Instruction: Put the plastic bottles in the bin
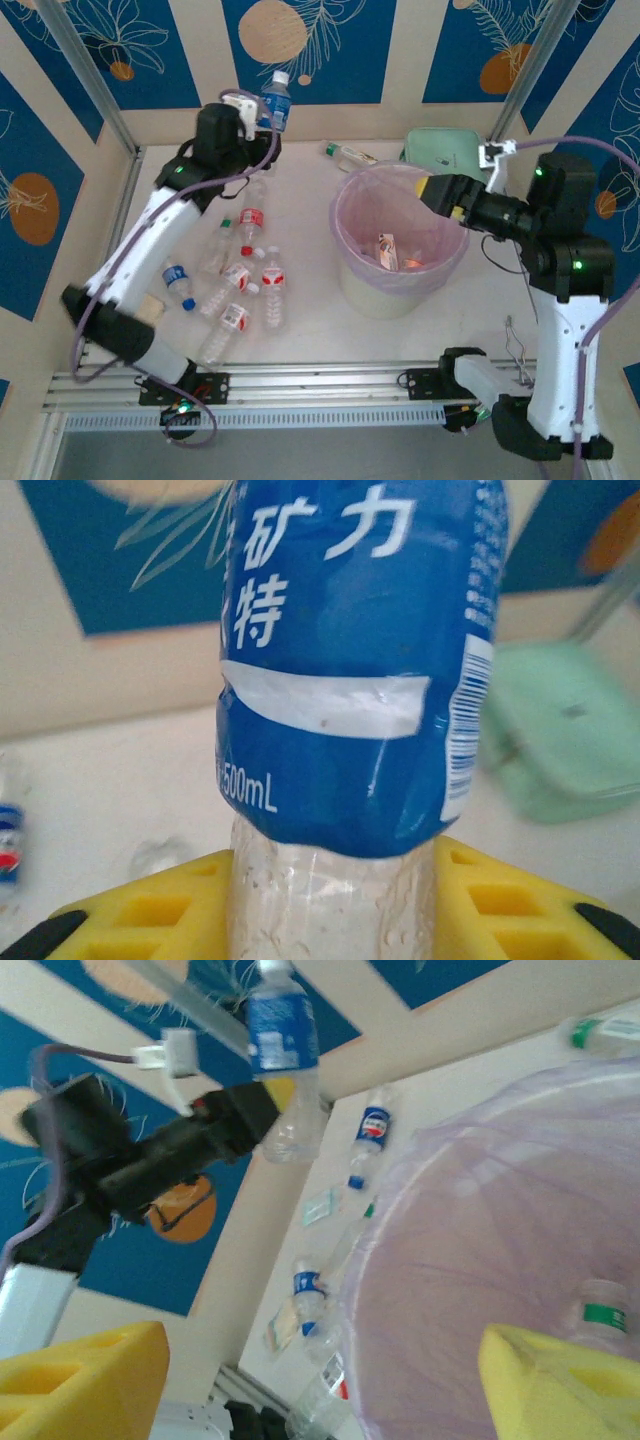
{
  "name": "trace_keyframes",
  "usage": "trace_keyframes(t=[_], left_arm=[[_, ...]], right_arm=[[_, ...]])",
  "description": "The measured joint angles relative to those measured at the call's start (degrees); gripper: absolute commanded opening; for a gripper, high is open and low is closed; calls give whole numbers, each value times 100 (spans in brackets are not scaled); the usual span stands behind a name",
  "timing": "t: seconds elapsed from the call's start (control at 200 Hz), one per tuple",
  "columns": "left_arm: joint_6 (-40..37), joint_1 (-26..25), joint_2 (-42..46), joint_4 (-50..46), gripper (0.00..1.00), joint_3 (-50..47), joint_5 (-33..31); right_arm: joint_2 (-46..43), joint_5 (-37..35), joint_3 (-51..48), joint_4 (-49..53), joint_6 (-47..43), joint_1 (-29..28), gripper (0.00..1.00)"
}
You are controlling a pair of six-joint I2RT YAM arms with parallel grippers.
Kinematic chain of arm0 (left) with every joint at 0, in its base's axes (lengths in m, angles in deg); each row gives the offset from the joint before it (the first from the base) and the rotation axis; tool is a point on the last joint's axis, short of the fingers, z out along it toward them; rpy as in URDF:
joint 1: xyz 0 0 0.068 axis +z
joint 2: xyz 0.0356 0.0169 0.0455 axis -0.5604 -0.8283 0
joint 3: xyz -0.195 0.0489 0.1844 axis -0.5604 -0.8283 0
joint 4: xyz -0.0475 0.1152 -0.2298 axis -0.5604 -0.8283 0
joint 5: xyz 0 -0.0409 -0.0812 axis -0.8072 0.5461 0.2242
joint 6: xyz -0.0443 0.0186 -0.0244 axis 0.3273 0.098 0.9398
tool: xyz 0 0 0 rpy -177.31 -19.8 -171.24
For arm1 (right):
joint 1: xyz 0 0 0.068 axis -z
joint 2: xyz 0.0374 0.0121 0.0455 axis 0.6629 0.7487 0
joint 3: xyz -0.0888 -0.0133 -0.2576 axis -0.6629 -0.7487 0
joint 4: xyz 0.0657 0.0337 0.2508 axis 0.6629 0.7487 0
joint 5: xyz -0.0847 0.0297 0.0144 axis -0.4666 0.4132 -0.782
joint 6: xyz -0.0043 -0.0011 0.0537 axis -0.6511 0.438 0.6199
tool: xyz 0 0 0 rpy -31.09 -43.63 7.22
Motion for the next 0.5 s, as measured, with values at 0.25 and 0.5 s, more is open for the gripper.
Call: trace_keyframes(t=[0.25,0.5], left_arm=[[540,-1185,1370,1390,42,-1740,1082],[623,-2011,1379,1620,42,-2221,1104]], right_arm=[[957,-376,728,-507,-28,-1657,95],[1810,-953,1488,-431,-315,-2216,99]])
